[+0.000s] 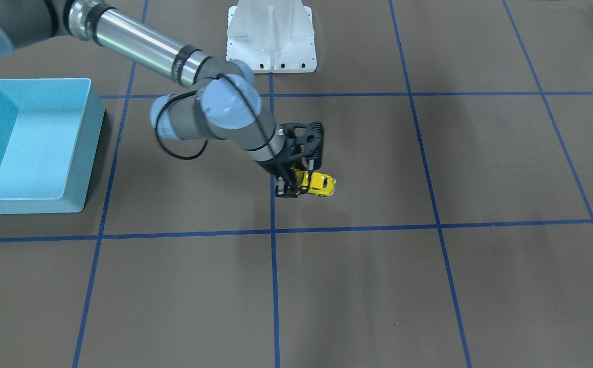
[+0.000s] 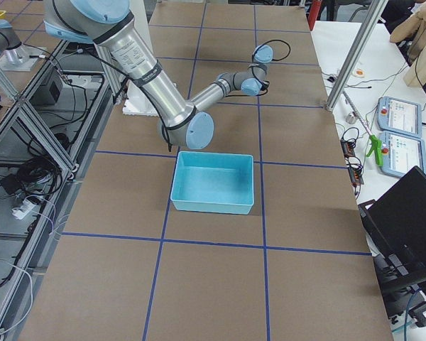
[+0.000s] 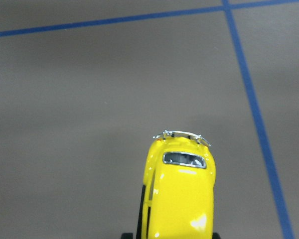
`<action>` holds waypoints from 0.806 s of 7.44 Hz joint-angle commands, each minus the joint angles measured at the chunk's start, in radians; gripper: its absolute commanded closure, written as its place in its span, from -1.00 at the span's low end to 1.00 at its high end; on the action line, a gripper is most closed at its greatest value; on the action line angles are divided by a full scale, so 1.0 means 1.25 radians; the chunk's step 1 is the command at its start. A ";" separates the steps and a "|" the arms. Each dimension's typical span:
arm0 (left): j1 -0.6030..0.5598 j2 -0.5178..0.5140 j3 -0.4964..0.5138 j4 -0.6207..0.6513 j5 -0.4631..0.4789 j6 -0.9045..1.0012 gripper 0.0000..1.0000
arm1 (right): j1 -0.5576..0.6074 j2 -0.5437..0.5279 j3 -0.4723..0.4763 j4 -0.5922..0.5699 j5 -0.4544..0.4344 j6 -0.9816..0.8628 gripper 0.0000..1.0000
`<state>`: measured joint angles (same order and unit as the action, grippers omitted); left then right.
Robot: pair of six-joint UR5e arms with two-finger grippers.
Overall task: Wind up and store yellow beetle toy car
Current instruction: 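Lift the car with the right gripper and carry it over the blue bin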
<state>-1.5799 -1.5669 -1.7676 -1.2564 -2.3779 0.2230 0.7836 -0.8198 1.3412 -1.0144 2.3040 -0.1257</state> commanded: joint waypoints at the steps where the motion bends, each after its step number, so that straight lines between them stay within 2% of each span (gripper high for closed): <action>1: 0.000 0.001 0.000 0.000 -0.001 0.000 -1.00 | 0.125 -0.129 0.089 0.000 0.126 -0.001 1.00; 6: -0.001 0.002 -0.011 0.002 -0.002 0.000 -1.00 | 0.313 -0.419 0.179 0.002 0.287 -0.022 1.00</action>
<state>-1.5809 -1.5660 -1.7808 -1.2543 -2.3796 0.2224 1.1202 -1.2475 1.5430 -1.0130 2.6174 -0.1528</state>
